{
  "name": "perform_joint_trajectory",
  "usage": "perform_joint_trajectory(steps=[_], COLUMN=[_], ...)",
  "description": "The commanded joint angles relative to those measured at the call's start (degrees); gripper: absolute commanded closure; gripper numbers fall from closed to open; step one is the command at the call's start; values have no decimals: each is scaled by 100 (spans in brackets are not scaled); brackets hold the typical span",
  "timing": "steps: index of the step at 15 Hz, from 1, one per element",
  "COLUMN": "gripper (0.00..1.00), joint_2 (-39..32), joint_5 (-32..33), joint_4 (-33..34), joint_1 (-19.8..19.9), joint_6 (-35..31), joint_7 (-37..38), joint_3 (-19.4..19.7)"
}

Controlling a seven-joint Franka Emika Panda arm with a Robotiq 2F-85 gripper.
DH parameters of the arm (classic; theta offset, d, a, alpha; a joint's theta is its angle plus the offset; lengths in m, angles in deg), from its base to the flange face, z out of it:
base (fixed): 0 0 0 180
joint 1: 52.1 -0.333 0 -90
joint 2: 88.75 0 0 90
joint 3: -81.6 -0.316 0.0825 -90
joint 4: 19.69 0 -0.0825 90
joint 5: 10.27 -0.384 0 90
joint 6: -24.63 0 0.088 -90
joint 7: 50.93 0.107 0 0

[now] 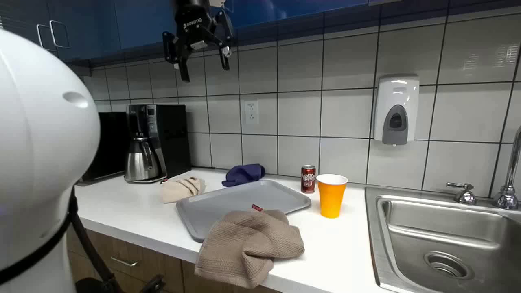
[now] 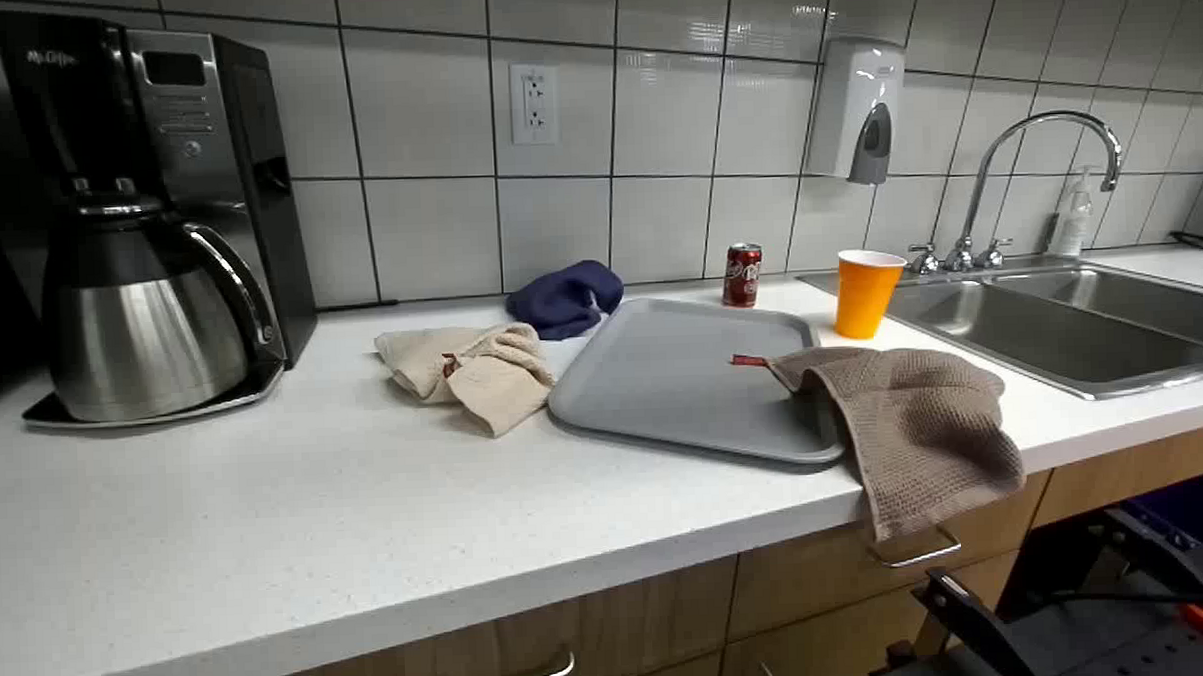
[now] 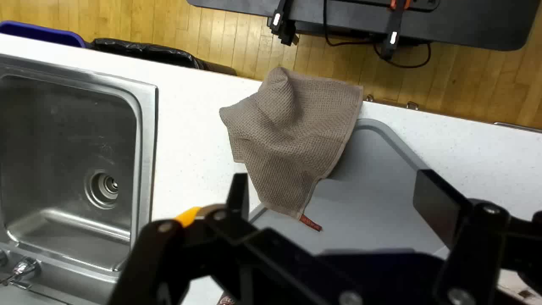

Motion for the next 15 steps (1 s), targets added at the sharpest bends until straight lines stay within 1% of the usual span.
perform_joint_trajectory(steps=[1, 11, 15], gripper=[0, 0, 0], joint_2=[-19, -20, -155], joint_5=[45, 44, 18], joint_4=[19, 19, 4], joint_1=[-119, -118, -110], joint_6=[25, 24, -107], joint_7=[53, 53, 117], joint_3=[85, 86, 121])
